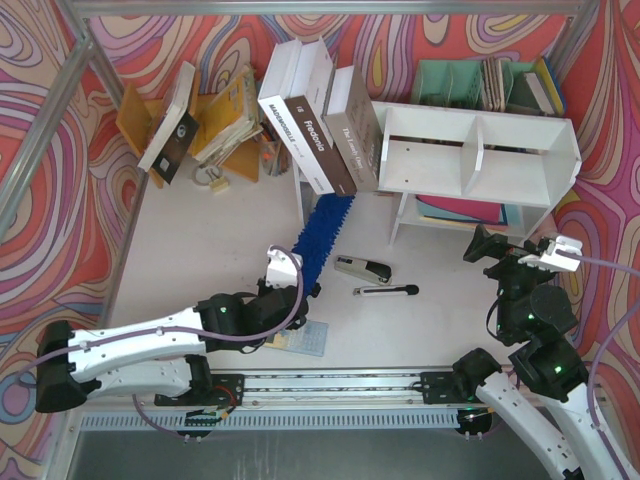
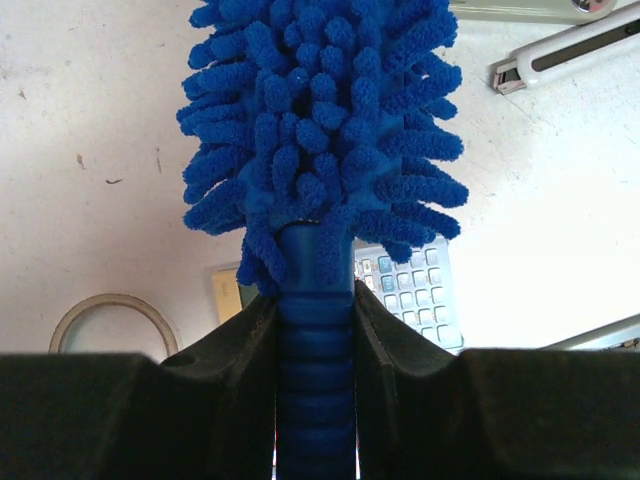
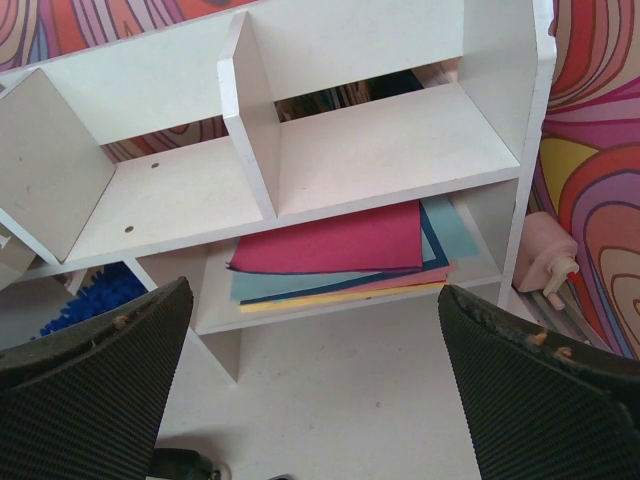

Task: Dust the bookshelf with a duster

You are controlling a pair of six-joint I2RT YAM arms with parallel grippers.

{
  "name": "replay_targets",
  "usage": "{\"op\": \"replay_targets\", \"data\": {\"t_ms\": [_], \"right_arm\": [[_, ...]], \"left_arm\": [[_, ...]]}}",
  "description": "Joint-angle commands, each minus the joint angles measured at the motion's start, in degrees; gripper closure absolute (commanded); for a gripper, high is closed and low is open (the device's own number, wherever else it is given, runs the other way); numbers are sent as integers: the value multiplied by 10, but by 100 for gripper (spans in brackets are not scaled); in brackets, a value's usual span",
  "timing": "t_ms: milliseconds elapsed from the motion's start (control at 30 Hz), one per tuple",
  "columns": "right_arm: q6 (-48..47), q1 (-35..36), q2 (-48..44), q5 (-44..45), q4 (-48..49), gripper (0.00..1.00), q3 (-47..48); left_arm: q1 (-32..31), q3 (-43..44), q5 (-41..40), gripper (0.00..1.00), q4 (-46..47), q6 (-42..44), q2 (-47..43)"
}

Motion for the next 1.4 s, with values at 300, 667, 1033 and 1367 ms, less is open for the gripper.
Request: {"op": "replay_targets", "data": {"t_ms": [300, 667, 1033, 1367], "right_arm": [[2, 2, -5, 4, -1, 1, -2], [1, 1, 2, 2, 0, 1, -2], [0, 2, 5, 1, 2, 1, -3], [0, 1, 8, 0, 4, 1, -2]], "left_arm": [[2, 55, -8, 100, 35, 59, -58], [-36, 99, 47, 100, 102, 98, 16], [-39, 63, 99, 100, 109, 61, 119], [-38, 45, 77, 100, 81, 54, 127]]}}
